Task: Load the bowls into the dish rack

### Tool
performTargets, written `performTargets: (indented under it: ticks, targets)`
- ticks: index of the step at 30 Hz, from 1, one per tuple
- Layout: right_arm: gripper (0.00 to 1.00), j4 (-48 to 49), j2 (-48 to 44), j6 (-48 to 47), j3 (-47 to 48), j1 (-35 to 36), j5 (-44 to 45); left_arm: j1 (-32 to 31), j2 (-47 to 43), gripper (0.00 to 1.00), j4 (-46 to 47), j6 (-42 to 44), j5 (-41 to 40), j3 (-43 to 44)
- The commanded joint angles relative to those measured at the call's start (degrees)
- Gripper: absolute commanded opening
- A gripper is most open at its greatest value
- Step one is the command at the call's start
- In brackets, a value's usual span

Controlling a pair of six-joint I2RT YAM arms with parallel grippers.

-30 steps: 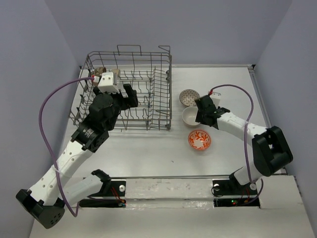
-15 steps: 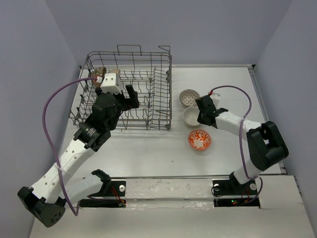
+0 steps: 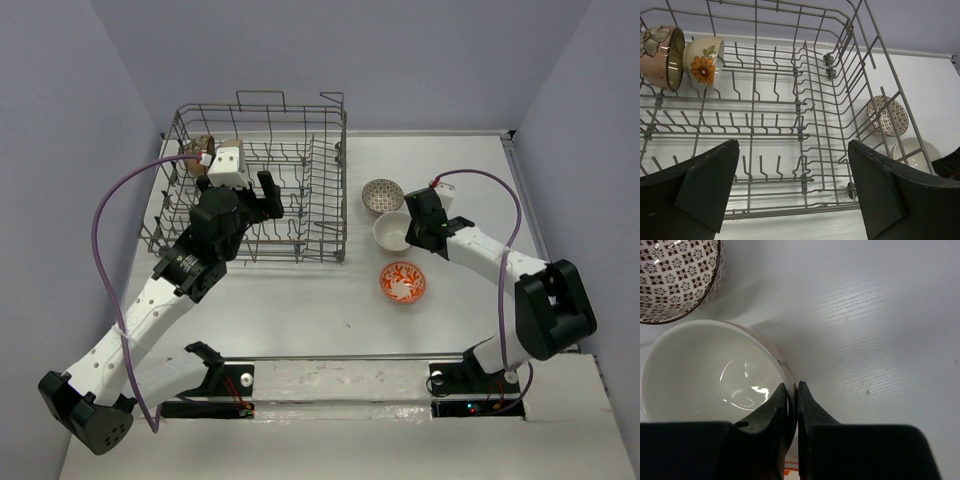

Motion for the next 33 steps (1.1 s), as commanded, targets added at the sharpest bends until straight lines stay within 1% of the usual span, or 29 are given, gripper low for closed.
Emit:
performTargets:
  ticks: [1,9,14,18,20,21,25,28,30,31,32,33]
  targets:
    - [0.01,-0.1,-8.4,-0.7,4.6,-0.4,1.8,-0.2,0.4,0.99,2.7,-0.4,0.4,0.0]
    - [0.01,-2.8,-16.8,-2.6,8.8,-0.4,0.3,-0.1,1.8,0.99,2.4,-0.4,1.6,0.4]
    - [0.01,-4.3,-18.6,-3.9,13.2,-0.4,-2.5,-0.1,2.4,0.99,2.1,-0.5,1.7,1.0]
    - [0.01,-4.8,-18.6,-4.3,16.5,-0.4,-5.9,-0.1,3.2,0.99,1.3,-0.2,1.9,3.8]
    - [0.01,-4.8,-17.6,-4.2,19.2,0.3,-6.6,-0.1,4.4,0.99,0.6,-0.3,1.7,7.0]
    - [0.01,-4.8,-16.9,-4.5,20.2,1.9,-6.6,-0.1,5.1,0.99,0.0,-0.4,1.2,8.4]
    - [0.01,-4.6,-12.6,-5.7,26.6,7.2,-2.2,-0.1,9.1,0.99,-3.8,-0.5,-1.4,15.9]
    - [0.01,-5.1,-8.4,-6.7,33.0,12.9,0.3,-0.1,14.5,0.99,-5.0,-0.5,-0.1,21.4]
    - [0.01,-5.4,-5.5,-7.1,36.1,14.6,1.0,-0.1,17.0,0.99,-6.1,-0.9,0.9,25.7]
    - [0.01,-5.8,-4.6,-7.5,39.2,15.9,1.7,-0.1,19.1,0.99,-7.2,-0.9,2.4,28.3]
    - [0.01,-6.1,-3.6,-7.8,40.9,15.9,1.9,-0.1,19.9,0.99,-7.8,-1.0,3.4,28.3]
    - [0.01,-6.6,-2.5,-8.1,42.5,16.5,2.1,-0.1,20.6,0.99,-8.2,-1.0,4.4,30.5]
